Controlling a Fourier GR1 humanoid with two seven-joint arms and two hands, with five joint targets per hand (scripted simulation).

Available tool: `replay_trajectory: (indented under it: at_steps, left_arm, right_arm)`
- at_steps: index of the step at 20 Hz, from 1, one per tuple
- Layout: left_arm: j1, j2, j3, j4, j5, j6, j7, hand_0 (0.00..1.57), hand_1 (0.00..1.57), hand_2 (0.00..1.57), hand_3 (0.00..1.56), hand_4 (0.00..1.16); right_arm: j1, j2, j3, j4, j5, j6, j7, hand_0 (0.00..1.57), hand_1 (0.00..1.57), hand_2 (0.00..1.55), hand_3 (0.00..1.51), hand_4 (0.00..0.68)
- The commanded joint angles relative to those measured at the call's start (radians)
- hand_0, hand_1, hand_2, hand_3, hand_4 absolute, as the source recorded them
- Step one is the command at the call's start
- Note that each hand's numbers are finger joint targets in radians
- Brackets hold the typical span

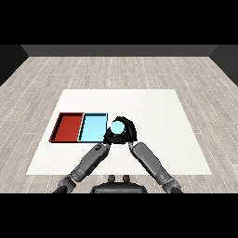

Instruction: Pick the blue can and put it in the blue box

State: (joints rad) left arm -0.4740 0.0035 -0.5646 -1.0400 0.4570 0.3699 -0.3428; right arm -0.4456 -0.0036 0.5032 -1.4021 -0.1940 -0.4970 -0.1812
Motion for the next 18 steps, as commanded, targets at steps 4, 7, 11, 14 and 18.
replay_trajectory:
  at_steps: [4,7,11,14,18]
  left_arm:
    - [-0.058,-0.003,0.042,0.088,0.196,-0.068,-0.105,1.57,1.57,1.57,1.47,0.75]
    - [0.061,-0.003,-0.043,-0.025,0.189,0.027,-0.135,1.57,1.57,1.57,1.52,0.93]
    - [-0.014,-0.003,-0.059,0.043,0.199,0.033,-0.194,1.57,1.57,1.57,1.51,1.03]
    - [-0.060,-0.003,-0.027,0.072,0.233,0.008,-0.232,1.57,1.57,1.57,1.53,1.10]
    - [-0.042,-0.003,-0.040,0.096,0.220,0.026,-0.294,1.57,1.57,1.57,1.54,1.12]
  right_arm:
    - [-0.051,0.003,-0.068,0.027,-0.090,0.067,-0.019,1.46,1.46,1.44,1.40,0.626]
    - [0.015,0.004,0.095,0.011,-0.111,-0.091,-0.089,1.46,1.46,1.44,1.40,0.627]
    - [0.011,0.003,-0.057,0.035,-0.073,0.076,-0.055,1.42,1.42,1.44,1.39,0.598]
    - [0.030,0.004,0.011,0.018,-0.139,0.022,-0.106,1.29,1.29,1.35,1.29,0.473]
    - [0.001,-0.024,0.008,-0.021,-0.029,0.072,0.042,0.00,0.00,0.00,0.00,0.000]
